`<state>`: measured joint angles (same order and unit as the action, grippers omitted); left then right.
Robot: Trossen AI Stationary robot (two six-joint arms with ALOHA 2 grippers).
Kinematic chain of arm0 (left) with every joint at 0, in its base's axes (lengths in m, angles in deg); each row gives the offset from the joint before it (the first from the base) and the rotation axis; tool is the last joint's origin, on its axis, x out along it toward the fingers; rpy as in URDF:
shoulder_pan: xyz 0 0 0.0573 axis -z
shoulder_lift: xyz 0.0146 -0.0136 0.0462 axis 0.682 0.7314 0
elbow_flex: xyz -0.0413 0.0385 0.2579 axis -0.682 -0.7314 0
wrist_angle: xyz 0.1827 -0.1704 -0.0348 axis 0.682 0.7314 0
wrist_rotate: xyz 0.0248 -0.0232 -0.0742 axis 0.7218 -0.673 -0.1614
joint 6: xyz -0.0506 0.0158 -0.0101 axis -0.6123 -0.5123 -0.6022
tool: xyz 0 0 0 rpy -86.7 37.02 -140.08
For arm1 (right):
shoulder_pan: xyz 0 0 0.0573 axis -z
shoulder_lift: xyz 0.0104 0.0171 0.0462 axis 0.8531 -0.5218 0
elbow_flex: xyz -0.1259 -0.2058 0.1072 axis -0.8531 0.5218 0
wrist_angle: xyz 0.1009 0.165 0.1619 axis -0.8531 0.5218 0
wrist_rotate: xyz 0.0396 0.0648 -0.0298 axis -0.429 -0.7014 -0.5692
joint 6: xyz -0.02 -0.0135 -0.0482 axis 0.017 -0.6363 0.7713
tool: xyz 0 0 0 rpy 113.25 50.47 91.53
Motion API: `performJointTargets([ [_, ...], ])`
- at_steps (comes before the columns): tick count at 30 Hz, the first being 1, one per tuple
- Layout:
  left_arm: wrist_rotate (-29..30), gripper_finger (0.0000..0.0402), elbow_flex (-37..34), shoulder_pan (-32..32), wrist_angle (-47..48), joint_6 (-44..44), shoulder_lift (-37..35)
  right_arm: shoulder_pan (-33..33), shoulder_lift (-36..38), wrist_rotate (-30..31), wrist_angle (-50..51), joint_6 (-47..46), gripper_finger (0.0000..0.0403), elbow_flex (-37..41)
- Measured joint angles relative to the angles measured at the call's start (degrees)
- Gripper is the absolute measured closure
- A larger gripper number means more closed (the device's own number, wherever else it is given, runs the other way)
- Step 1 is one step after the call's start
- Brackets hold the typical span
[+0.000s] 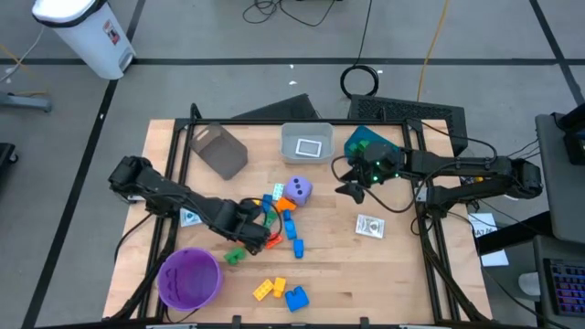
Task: Pick & Place Toys
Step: Put the orange dice into the black bin
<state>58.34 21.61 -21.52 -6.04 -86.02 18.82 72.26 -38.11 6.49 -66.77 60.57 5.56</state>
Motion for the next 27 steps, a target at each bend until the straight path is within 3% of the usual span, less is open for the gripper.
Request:
performJointTargets([
  [9, -0.6, 0.0002, -4.8, -0.1, -1.8, 1.4, 0.0, 0.0, 0.0, 0.1, 0.5, 0.9, 0.0136, 0.0],
  [22, 2.1, 0.0002, -5.9, -2.6, -2.1, 5.1, 0.0, 0.0, 0.0, 0.1, 0.4, -0.2, 0.0136, 0.0],
  [27, 0.6, 0.0002, -9.2, -3.7, -7.0, 7.0, -0.1, 0.0, 0.0, 0.0, 0.4, -0.2, 0.0136, 0.0],
])
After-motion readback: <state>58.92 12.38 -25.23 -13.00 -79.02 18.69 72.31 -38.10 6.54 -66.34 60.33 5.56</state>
